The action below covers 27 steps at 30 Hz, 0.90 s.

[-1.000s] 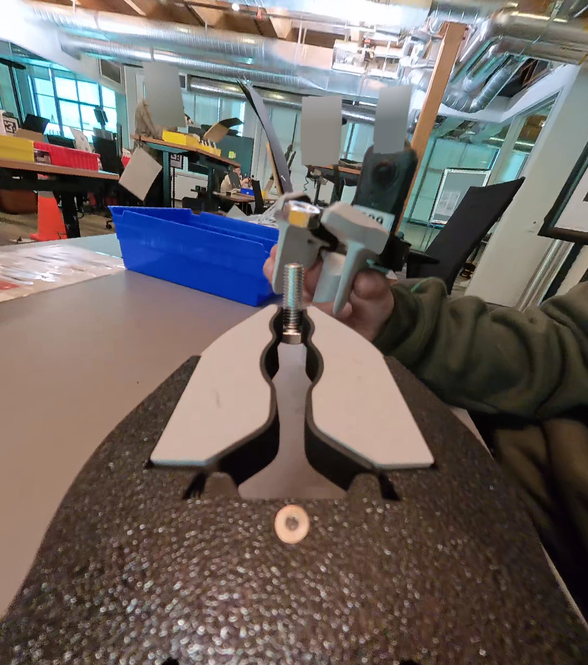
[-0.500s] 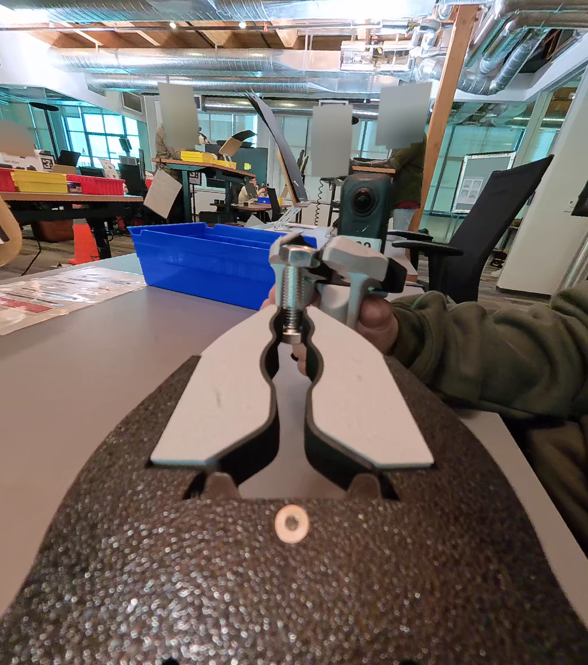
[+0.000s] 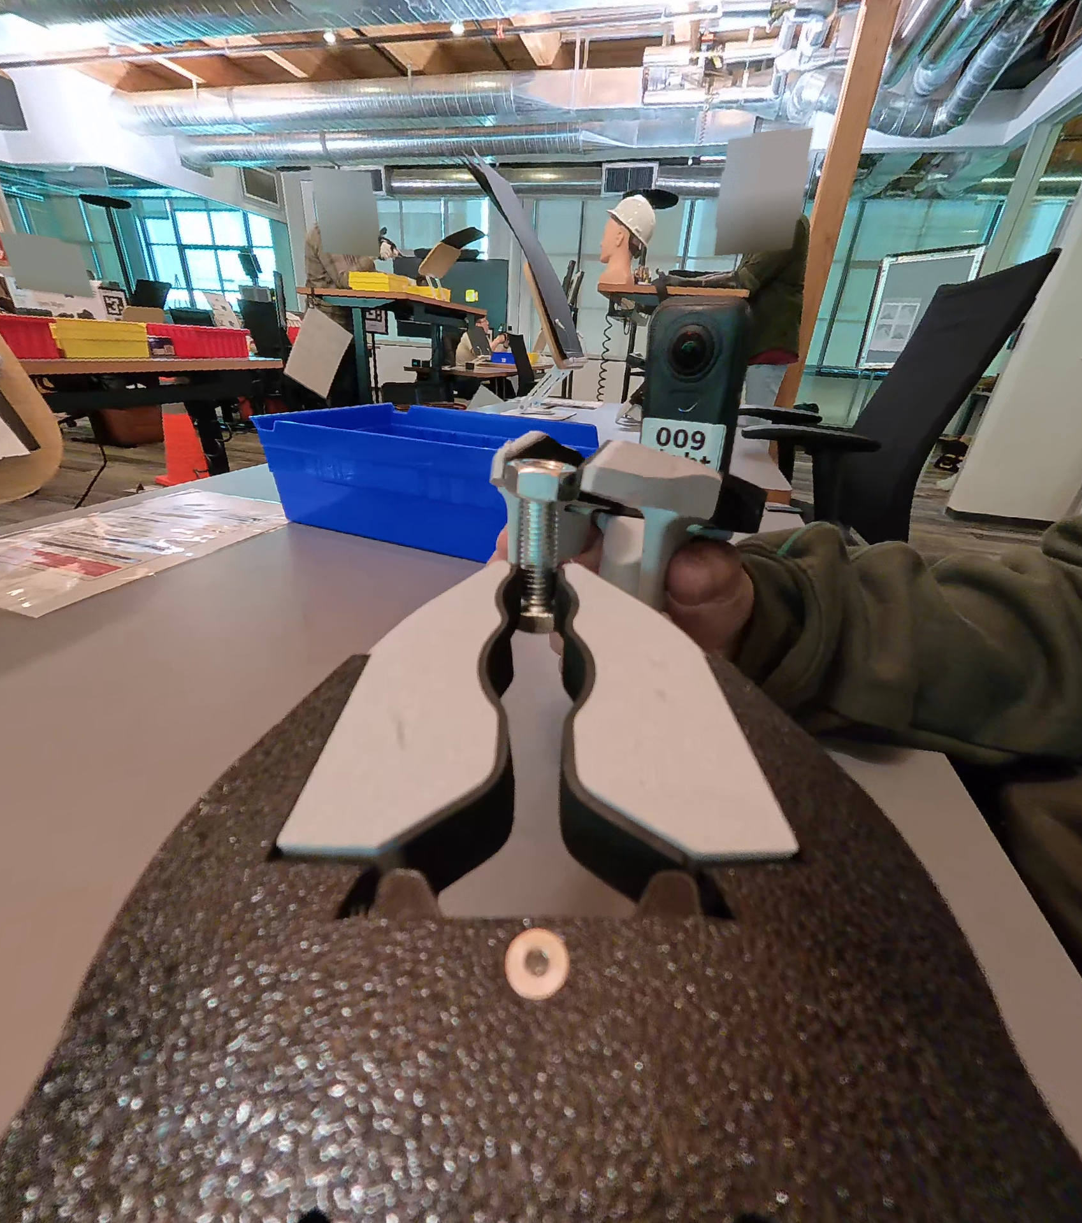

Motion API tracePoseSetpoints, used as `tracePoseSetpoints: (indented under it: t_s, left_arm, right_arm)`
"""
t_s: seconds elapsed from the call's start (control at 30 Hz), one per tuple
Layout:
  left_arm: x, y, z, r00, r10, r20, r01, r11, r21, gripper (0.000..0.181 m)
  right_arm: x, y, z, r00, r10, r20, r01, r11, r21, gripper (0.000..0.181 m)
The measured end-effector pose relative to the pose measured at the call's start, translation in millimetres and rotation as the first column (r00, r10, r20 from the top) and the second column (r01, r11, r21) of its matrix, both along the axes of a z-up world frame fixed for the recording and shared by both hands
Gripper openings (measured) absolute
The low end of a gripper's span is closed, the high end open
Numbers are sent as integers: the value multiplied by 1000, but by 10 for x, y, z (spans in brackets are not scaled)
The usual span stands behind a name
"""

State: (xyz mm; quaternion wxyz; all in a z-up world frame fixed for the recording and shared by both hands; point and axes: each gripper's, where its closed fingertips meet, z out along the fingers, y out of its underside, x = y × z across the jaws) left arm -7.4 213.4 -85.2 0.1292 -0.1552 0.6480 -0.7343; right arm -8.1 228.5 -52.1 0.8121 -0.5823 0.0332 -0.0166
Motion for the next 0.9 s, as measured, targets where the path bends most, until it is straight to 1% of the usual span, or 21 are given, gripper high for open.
tracePoseSetpoints:
  t_s: [0.3,0.57,0.8,0.9]
  left_arm:
    - [-9,-4,4,1000,-11,-1,11,1000,-3,9]
    - [7,14,14,1000,0,-6,0,1000,-15,9]
    - [40,54,27,1000,24,-16,-25,999,-33,9]
    - [24,32,15,1000,12,-13,-12,1000,-20,9]
  right_arm:
    - [-13,-9,-4,1000,-4,8,4,1000,6,19]
    - [-35,15,-11,1000,20,-16,-20,1000,7,32]
    - [-40,-9,17,999,39,-37,-38,999,26,31]
    - [25,-23,18,998,5,-56,-3,999,33,34]
